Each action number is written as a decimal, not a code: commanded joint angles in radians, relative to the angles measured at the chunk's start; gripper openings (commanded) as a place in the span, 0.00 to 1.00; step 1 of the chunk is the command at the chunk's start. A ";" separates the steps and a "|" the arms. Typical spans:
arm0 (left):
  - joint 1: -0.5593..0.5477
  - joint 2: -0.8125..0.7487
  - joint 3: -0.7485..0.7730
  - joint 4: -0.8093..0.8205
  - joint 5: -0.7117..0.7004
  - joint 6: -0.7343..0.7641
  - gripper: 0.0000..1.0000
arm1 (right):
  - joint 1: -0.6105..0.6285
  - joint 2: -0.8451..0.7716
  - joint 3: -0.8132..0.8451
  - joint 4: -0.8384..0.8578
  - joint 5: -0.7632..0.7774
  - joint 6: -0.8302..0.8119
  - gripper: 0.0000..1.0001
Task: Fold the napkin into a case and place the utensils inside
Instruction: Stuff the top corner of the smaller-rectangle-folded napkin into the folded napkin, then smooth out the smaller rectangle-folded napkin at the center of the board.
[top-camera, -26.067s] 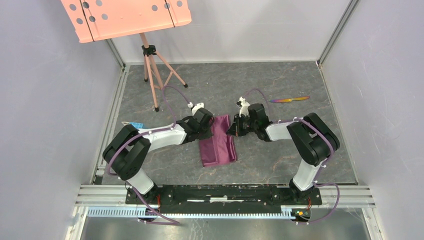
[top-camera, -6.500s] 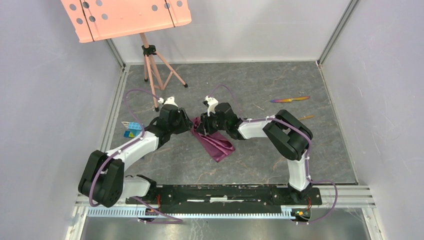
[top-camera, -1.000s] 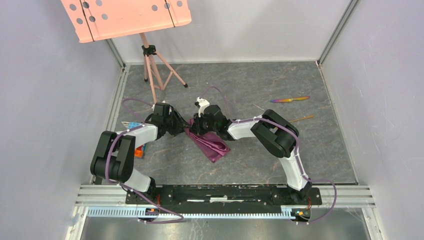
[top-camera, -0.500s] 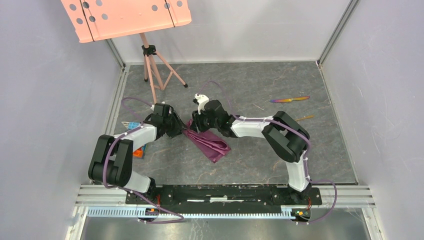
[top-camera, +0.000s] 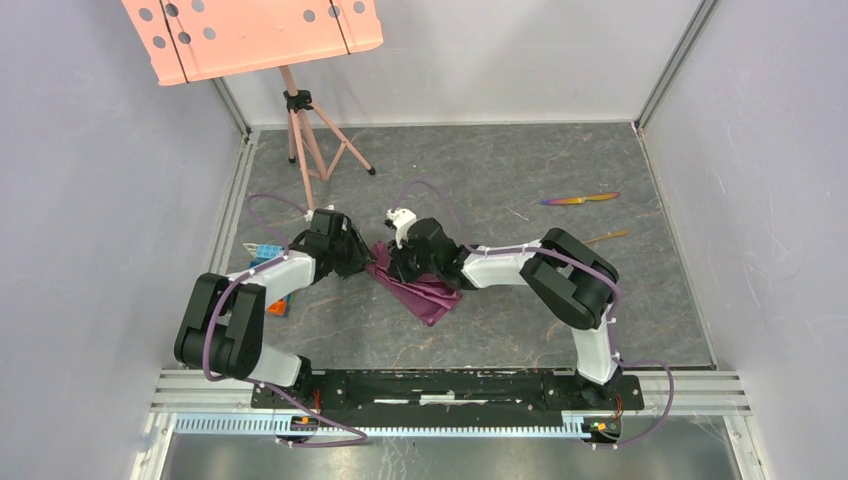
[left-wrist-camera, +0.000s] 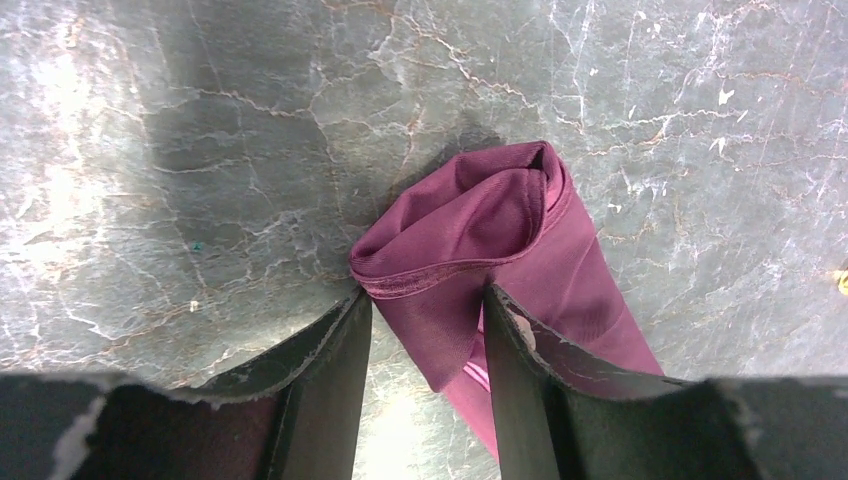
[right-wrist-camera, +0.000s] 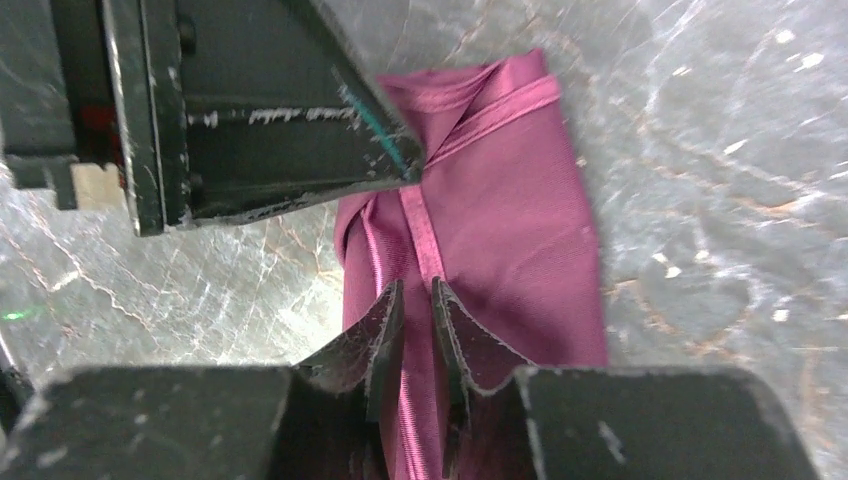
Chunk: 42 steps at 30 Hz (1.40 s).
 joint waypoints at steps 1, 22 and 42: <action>-0.021 0.003 0.011 0.019 -0.027 0.019 0.53 | 0.047 0.050 0.008 0.076 0.045 0.008 0.21; -0.032 -0.262 -0.090 -0.204 0.159 -0.102 0.58 | 0.032 -0.433 -0.137 -0.399 0.016 -0.513 0.81; -0.221 -0.247 -0.274 0.028 0.128 -0.425 0.48 | 0.201 -0.313 -0.102 -0.418 0.226 -0.566 0.74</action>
